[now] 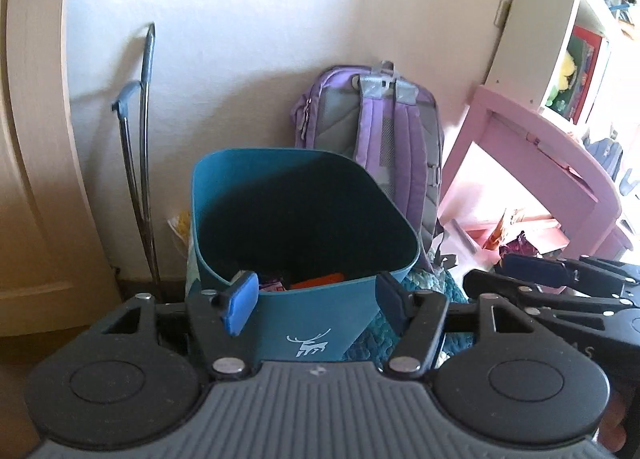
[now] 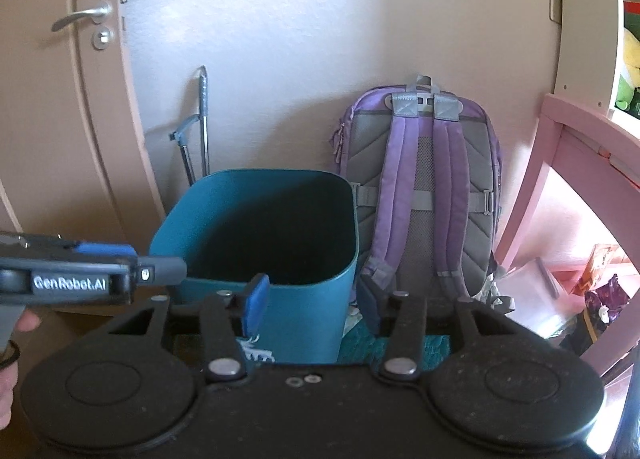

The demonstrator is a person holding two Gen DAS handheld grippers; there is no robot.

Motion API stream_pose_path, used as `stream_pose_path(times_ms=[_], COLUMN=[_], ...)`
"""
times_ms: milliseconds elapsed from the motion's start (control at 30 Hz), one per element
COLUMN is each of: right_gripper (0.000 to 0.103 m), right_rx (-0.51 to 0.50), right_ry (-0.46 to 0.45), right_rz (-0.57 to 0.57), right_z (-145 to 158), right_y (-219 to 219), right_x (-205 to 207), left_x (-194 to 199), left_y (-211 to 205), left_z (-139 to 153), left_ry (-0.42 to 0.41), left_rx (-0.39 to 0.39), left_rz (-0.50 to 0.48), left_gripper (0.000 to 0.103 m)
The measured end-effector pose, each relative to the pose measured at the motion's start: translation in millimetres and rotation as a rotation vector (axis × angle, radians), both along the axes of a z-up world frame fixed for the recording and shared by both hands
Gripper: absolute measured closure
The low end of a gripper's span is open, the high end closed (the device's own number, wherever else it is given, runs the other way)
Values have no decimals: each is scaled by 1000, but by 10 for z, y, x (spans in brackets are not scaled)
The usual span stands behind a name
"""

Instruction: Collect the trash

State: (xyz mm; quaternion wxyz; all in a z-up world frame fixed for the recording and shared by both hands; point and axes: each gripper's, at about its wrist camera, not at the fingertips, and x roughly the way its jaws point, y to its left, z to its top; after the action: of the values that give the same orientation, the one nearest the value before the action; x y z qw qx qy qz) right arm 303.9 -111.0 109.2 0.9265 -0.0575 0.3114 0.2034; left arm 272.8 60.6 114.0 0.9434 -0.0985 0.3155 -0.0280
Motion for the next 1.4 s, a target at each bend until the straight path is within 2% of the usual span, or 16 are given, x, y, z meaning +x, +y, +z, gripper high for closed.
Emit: stream_pose_path(times_ms=[67,200,367,533,567,600,733,833,933,1067,1133,1267,1400], right_gripper=[54,50,44,43,43,43,43,43,43,43,43,43,43], right_rx=[14,42,55,50,46,39,4,-4,-47,-75,-110,-191,-242], right_ry=[3,16,53,141,157,179,239,318,412,537,563,618,687], right_rz=[6,22,58,97,101,106,116,136,159,173,180,205,323], right_z=[13,-6,-225,-686,-788,-911,-1361,-1778,-2283,-3014,-3354,-3982,-4404], right_y=[-57,-195,-343,-471,-494,-518,-581,-618,-600,-516,-449,-328,-193], right_x=[-74,-241,-425,-548,-562,-570,-561,-525,-473,-399,-354,-269,-201], left_x=[-77,-286,-561,-783,-821,-847,-924,-898,-842,-759,-749,-567,-363], left_y=[-3,16,90,195,212,239,350,395,400,410,419,377,459], left_z=[14,-12,-230,-682,-774,-887,-1358,-1806,-2426,-3242,-3589,-4194,-4709], left_ry=[3,-6,0,36,42,55,86,170,311,489,543,667,781], left_rx=[3,12,11,-24,-30,-42,-81,-84,-87,-97,-81,1,-37], left_rz=[-4,-5,-20,-49,-50,-47,-15,10,46,142,178,226,274], left_gripper=[37,23,21,17,11,1,0,0,0,0,0,0,0])
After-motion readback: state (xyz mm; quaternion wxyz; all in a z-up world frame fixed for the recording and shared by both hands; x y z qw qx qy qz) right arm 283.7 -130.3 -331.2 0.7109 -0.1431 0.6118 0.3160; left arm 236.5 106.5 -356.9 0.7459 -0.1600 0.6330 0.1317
